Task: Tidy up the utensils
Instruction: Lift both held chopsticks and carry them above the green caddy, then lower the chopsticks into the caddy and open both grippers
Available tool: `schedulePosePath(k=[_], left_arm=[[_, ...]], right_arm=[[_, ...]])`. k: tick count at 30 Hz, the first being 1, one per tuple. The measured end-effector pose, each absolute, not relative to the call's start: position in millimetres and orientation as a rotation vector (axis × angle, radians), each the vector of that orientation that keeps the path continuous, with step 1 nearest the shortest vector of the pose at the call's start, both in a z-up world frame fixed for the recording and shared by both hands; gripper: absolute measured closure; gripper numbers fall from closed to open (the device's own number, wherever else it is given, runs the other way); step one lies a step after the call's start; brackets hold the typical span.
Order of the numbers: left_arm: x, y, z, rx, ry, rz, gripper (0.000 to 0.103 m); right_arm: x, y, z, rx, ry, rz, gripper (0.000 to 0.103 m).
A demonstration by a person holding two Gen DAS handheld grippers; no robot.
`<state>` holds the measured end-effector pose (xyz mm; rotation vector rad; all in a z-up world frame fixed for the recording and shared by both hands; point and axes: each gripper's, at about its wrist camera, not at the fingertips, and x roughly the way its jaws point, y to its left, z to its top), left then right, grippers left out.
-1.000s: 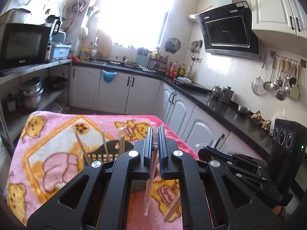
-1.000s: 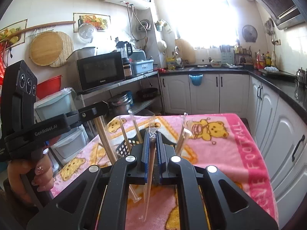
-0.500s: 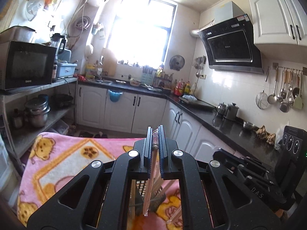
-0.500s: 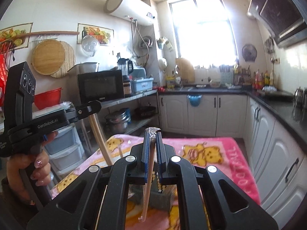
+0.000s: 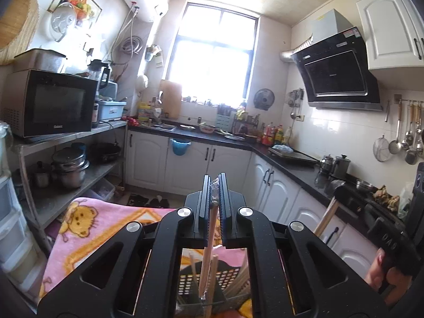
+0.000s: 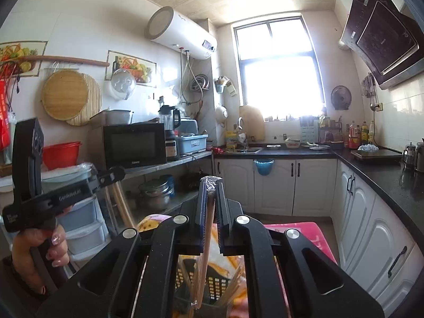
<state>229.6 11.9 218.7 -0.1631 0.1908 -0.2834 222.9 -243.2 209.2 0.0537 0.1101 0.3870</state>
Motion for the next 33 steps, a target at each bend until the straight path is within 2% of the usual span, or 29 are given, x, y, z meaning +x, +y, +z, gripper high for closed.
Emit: schedulePosePath(k=[33], left_arm=[[284, 13, 124, -0.188, 0.318, -0.216, 0.1]], right_arm=[[308, -205, 124, 0.025, 0.178, 0.33, 0.095]])
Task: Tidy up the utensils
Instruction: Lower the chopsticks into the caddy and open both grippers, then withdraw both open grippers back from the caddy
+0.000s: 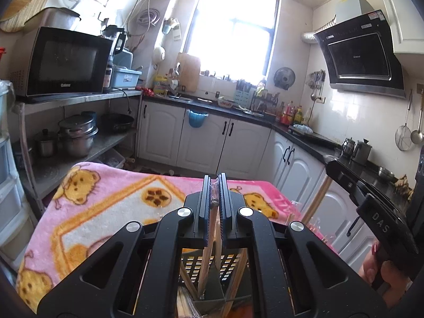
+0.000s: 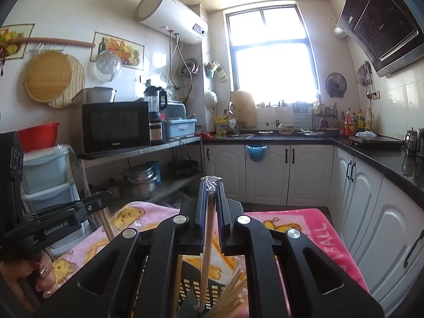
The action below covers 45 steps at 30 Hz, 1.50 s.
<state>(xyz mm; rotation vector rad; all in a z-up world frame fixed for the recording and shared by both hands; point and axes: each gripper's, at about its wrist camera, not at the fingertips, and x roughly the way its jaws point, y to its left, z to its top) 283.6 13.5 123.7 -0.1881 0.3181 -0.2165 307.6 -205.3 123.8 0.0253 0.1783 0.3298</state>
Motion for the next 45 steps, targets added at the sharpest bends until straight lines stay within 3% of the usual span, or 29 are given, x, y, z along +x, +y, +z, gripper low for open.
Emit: schedulePosePath(k=[8, 20, 27, 30, 43, 45], left_arm=[[289, 11, 110, -0.18, 0.344, -0.223, 0.1], [286, 10, 102, -0.17, 0.389, -0.231, 0.1], [278, 12, 101, -0.161, 0.41, -0.218, 0.08], [274, 14, 102, -0.166, 0.414, -0.212, 0.064], [233, 24, 114, -0.187, 0.421, -0.182, 0.011], [228, 24, 114, -0.176, 0.423, -0.178, 0.011]], right_arm=[[319, -194, 105, 0.005, 0.227, 0.328, 0.093], [304, -209, 88, -0.003, 0.292, 0.295, 0.076], [285, -222, 83, -0.01, 0.329, 0.277, 0.068], [278, -226, 82, -0.011, 0.34, 0.27, 0.065], [241, -240, 77, -0.01, 0.373, 0.241, 0.043], [235, -241, 75, -0.015, 0.379, 0.239, 0.037]])
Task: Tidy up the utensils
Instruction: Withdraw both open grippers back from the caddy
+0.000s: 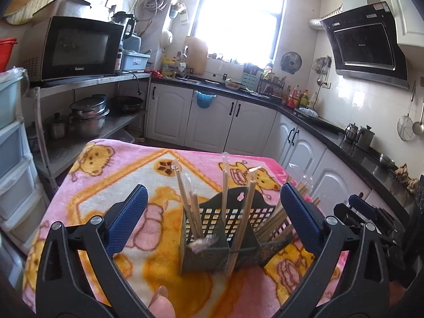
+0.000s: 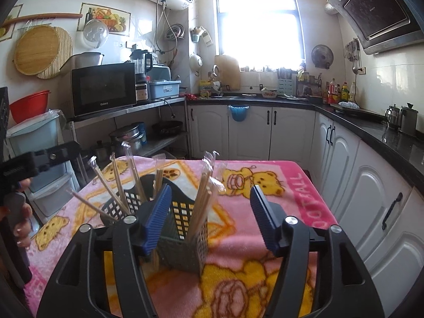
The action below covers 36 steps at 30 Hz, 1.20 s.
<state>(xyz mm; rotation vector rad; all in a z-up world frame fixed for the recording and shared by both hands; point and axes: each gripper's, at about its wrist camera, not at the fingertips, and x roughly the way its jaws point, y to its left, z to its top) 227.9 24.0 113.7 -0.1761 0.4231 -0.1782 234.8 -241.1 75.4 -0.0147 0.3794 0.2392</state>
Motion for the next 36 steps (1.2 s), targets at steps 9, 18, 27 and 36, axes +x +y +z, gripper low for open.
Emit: schedulePosePath(k=[9, 18, 27, 36], left_arm=[[197, 27, 94, -0.191, 0.487, -0.175, 0.011], [174, 23, 64, -0.167, 0.54, -0.141, 0.01], [160, 7, 31, -0.137, 0.583, -0.135, 0.01], [147, -6, 6, -0.12, 0.538, -0.091, 0.01]], right_arm=[[204, -247, 64, -0.016, 0.423, 0.23, 0.018], [179, -244, 43, -0.046, 0.459, 0.23, 0.008], [164, -242, 14, -0.057, 0.503, 0.244, 0.007], [147, -244, -3, -0.041, 0.464, 0.232, 0.006]])
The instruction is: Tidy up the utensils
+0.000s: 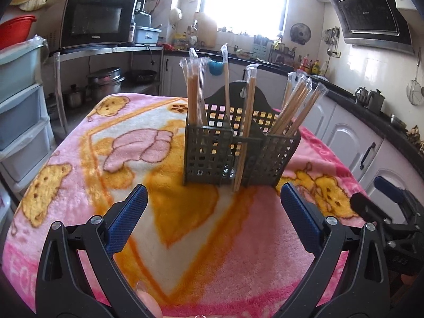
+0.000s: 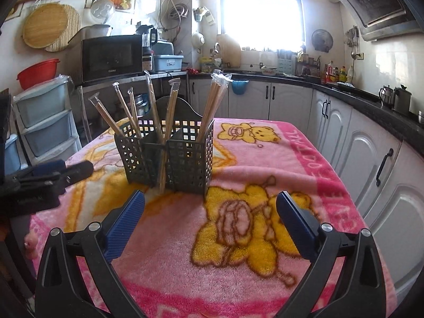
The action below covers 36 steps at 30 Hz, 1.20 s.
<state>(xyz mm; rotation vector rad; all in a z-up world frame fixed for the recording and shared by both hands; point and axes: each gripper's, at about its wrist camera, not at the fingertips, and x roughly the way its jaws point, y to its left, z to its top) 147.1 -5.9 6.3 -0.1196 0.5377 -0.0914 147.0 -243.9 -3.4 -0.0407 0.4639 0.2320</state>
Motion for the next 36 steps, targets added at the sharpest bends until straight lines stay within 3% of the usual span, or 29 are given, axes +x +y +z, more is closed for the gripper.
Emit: schedulePosePath(k=[20, 36], left_arm=[[124, -18, -9, -0.08, 0.347, -0.017, 0.01], [118, -20, -11, -0.054, 0.311, -0.016, 0.01]], right_arm=[[113, -250, -12, -0.01, 0.196, 0.206, 0.006], [112, -251, -19, 0.013, 0.196, 0.212, 0.006]])
